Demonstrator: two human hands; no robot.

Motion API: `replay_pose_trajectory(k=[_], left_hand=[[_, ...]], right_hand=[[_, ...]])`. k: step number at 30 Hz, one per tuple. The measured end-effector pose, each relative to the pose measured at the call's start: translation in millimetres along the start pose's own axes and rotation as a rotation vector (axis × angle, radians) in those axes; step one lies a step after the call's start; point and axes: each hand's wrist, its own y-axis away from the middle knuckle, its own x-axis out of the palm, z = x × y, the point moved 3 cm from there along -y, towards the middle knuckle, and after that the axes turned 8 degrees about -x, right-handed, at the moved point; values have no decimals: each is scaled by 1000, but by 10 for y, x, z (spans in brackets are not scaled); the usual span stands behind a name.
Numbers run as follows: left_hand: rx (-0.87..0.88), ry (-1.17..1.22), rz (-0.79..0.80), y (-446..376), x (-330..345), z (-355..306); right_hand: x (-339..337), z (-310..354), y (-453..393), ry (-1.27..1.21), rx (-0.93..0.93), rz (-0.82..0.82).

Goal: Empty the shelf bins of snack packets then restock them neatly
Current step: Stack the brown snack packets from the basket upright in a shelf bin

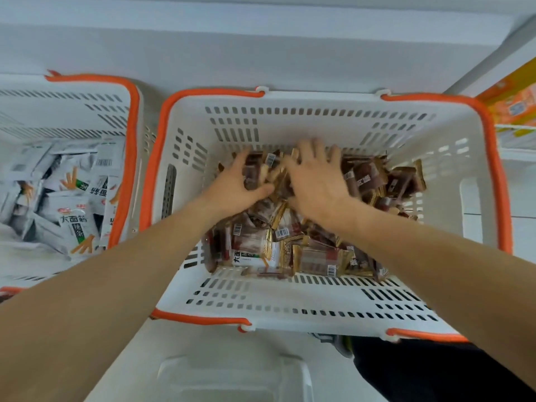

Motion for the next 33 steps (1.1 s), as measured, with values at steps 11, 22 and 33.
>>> replay_pose_trajectory(k=[11,22,33], left_hand=[[85,-773,209,325,361,682],[39,-633,176,218,319,685],[18,-865,243,171,429,674]], right_hand=[[857,606,172,41,-362,219],[275,-125,78,-153,-123,-29],[102,117,173,-161,-214,-125]])
